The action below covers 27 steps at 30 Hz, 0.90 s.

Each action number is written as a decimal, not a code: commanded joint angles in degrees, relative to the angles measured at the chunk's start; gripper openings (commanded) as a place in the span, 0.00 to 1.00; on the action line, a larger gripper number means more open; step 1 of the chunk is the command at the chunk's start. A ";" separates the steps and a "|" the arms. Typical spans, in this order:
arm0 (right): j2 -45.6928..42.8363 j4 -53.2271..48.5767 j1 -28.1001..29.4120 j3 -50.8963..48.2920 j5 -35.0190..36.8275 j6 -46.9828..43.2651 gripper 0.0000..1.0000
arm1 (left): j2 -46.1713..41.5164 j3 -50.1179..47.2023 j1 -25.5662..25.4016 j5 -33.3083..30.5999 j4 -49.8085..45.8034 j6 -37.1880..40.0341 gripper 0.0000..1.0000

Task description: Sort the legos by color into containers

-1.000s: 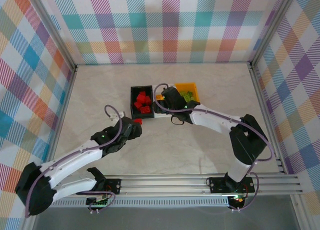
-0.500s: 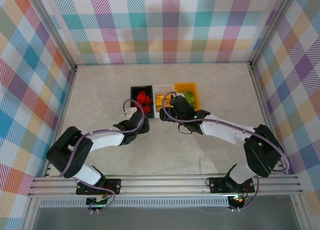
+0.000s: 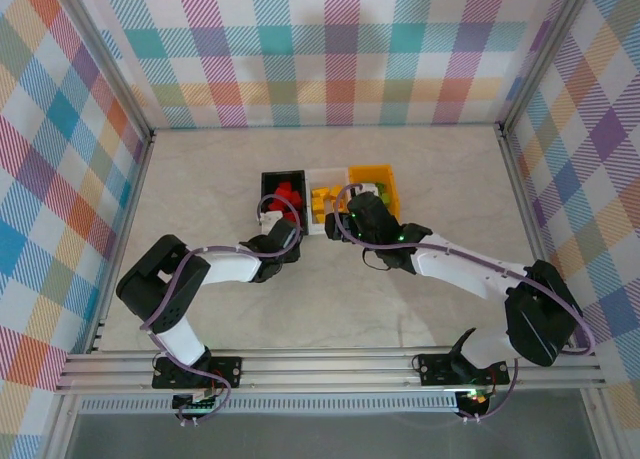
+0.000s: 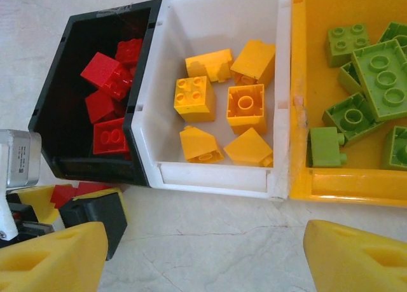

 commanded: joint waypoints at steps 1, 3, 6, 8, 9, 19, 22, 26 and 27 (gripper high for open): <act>-1.45 0.40 -0.36 -0.84 1.64 0.73 0.81 | -0.98 -1.80 -0.23 4.67 2.57 -0.07 0.67; -1.51 0.32 -0.32 -1.07 1.74 0.91 0.81 | -1.86 -2.45 -1.01 6.70 3.04 -0.53 0.64; -2.01 0.14 -0.32 -1.84 2.00 1.74 0.81 | -3.83 -3.33 -3.17 8.40 2.41 -1.73 0.62; -2.74 0.33 -0.32 -2.79 1.96 2.45 0.81 | -6.67 -4.41 -5.86 7.93 1.33 -2.48 0.61; -3.14 0.40 -0.32 -3.22 1.99 2.75 0.81 | -7.95 -4.98 -7.34 7.55 0.84 -2.92 0.62; -5.71 -0.02 -0.26 -6.89 0.44 4.67 0.82 | -12.79 -5.20 -16.37 3.54 -10.46 -10.60 0.93; -6.57 -0.81 -0.23 -7.57 0.07 4.68 0.82 | -14.08 -5.24 -17.93 1.38 -13.20 -12.48 0.96; -8.20 -0.74 -0.23 -8.91 0.05 4.86 0.82 | -17.12 -6.32 -18.02 -1.12 -14.39 -13.33 0.95; -8.50 -0.79 -0.23 -9.11 0.23 4.95 0.82 | -16.93 -5.86 -17.96 -1.27 -14.72 -12.68 0.93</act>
